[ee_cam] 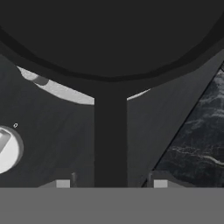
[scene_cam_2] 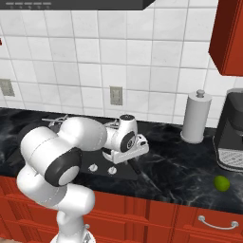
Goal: Place both pans onto different burners. Then place the lime and the fish on different pans.
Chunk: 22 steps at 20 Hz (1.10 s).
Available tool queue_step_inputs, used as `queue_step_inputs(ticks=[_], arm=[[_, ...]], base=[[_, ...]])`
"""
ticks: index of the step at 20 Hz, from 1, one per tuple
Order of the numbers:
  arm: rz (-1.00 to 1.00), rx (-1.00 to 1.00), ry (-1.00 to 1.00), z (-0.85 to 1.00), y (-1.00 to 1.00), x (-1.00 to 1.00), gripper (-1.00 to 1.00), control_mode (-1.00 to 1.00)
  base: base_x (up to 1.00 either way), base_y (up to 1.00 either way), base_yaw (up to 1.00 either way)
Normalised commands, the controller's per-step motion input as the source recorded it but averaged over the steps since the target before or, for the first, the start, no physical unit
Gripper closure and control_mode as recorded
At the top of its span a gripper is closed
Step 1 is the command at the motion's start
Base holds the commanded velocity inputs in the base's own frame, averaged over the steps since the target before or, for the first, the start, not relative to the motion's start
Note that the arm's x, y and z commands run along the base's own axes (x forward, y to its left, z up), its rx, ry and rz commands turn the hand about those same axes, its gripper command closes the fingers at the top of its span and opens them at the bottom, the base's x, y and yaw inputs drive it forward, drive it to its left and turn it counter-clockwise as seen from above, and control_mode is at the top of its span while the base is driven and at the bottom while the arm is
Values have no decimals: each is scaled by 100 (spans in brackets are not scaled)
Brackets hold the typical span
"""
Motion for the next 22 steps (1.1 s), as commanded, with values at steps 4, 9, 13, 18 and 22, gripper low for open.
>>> queue_step_inputs(ticks=[4,9,13,18,22], arm=[[0,0,2,0,-3,0,-100,-100],[0,4,0,44,-39,0,-100,-100],[0,5,0,53,-47,-14,-100,-100],[-6,6,0,50,-47,-14,-100,-100],[-13,1,0,28,-41,-8,-100,-100]], base=[[0,0,0],[0,0,0],[0,0,0],[0,0,0],[0,0,0]])
